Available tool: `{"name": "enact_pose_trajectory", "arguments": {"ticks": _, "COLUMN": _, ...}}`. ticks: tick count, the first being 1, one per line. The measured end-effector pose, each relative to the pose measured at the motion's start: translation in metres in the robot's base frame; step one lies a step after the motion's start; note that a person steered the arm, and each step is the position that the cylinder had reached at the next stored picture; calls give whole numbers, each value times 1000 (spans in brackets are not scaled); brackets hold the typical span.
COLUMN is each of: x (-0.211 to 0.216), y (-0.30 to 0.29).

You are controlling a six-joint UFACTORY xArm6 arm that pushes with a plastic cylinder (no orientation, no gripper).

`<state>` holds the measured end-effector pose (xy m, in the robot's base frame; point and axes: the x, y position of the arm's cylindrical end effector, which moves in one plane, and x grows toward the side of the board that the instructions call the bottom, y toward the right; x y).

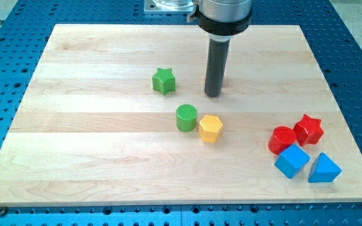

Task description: Place the heart above the green circle

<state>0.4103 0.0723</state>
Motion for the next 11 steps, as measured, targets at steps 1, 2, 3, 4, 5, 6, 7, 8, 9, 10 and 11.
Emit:
{"name": "enact_pose_trajectory", "arguments": {"ticks": 1, "x": -3, "y": 37}}
{"name": "enact_pose_trajectory", "arguments": {"ticks": 2, "x": -44, "y": 62}}
{"name": "enact_pose_trajectory", "arguments": {"ticks": 3, "x": -53, "y": 61}}
{"name": "enact_pose_trajectory", "arguments": {"ticks": 4, "x": -48, "y": 24}}
{"name": "enact_pose_trajectory", "arguments": {"ticks": 5, "x": -35, "y": -21}}
{"name": "enact_pose_trajectory", "arguments": {"ticks": 6, "x": -35, "y": -23}}
{"name": "enact_pose_trajectory", "arguments": {"ticks": 7, "x": -36, "y": -23}}
{"name": "enact_pose_trajectory", "arguments": {"ticks": 8, "x": -41, "y": -27}}
{"name": "enact_pose_trajectory", "arguments": {"ticks": 9, "x": -14, "y": -26}}
{"name": "enact_pose_trajectory", "arguments": {"ticks": 10, "x": 5, "y": -25}}
{"name": "enact_pose_trajectory", "arguments": {"ticks": 11, "x": 18, "y": -28}}
